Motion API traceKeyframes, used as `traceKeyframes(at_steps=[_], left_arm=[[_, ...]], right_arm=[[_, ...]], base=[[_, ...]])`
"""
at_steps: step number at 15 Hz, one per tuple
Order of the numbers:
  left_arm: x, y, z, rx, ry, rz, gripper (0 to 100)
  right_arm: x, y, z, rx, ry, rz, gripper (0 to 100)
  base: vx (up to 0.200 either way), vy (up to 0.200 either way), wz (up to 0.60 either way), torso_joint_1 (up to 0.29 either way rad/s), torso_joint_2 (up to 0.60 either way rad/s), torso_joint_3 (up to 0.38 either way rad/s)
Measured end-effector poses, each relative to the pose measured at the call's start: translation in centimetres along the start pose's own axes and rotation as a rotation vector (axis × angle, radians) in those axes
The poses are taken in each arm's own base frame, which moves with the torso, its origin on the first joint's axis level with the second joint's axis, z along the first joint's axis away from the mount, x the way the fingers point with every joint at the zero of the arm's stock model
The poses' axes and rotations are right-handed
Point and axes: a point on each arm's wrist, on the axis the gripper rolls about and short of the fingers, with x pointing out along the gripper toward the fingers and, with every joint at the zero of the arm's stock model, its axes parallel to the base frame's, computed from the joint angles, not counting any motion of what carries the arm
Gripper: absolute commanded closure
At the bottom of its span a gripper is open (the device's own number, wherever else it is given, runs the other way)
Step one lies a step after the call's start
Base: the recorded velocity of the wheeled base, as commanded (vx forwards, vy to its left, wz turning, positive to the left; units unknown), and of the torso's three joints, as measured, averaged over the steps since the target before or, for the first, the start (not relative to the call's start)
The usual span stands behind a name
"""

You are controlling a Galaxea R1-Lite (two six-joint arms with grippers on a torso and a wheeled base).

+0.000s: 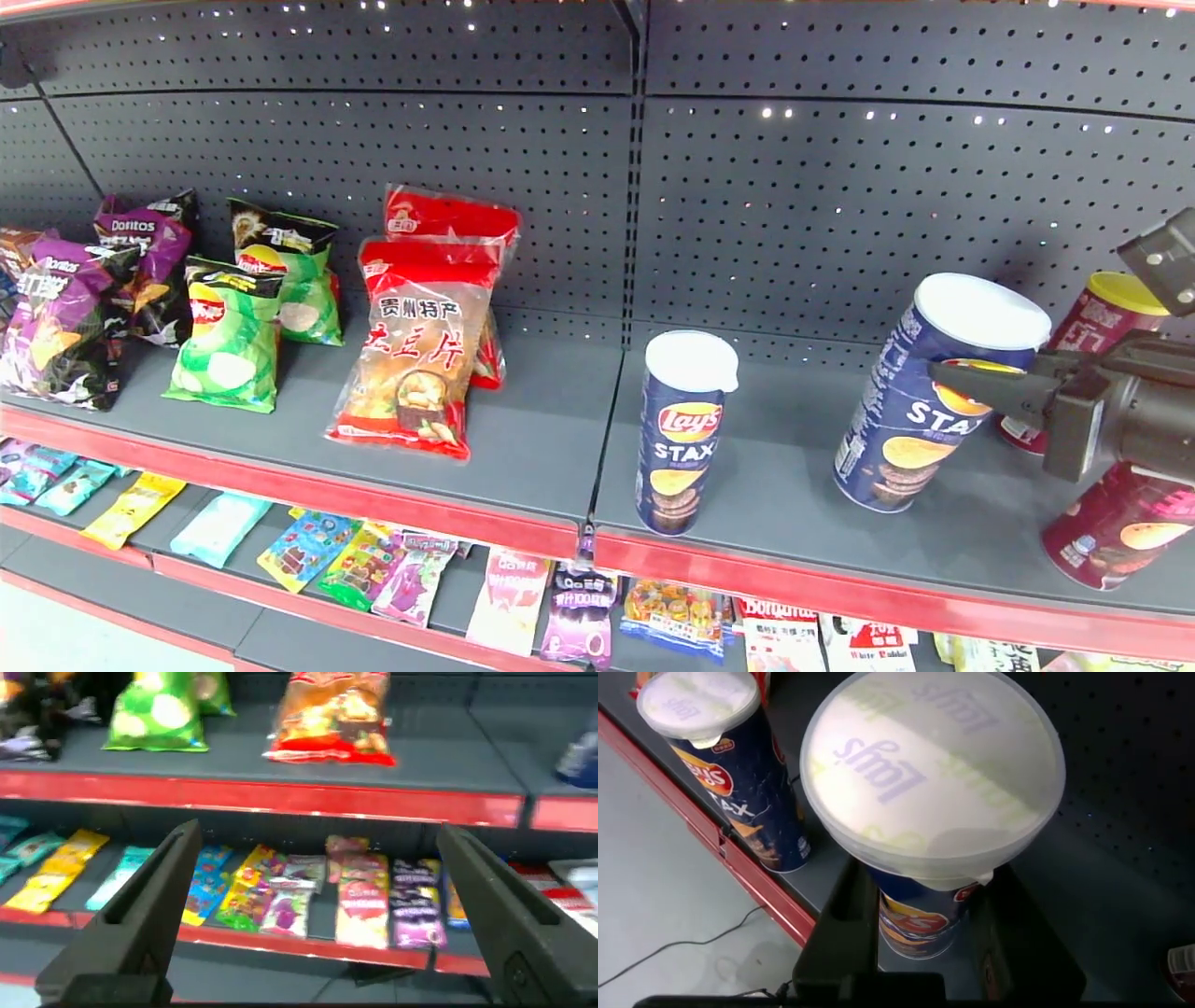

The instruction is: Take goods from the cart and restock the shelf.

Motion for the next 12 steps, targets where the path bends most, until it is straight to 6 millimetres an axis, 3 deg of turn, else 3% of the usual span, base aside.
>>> traceKeyframes(at_steps=[5,12], left_arm=[[0.0,0.0,0.0,-0.006,0.0,0.011,0],[0.0,0.0,0.0,-0.006,0.0,0.012,0]], right_arm=[[0.3,0.0,-0.4,-0.002,-0.001,0.0,100],[3.2,-0.5,-0.5,-0.031,-0.027,-0.005,100]], base=[[0.0,0.0,0.0,0.0,0.0,0.0],[0.0,0.0,0.0,0.0,0.0,0.0]])
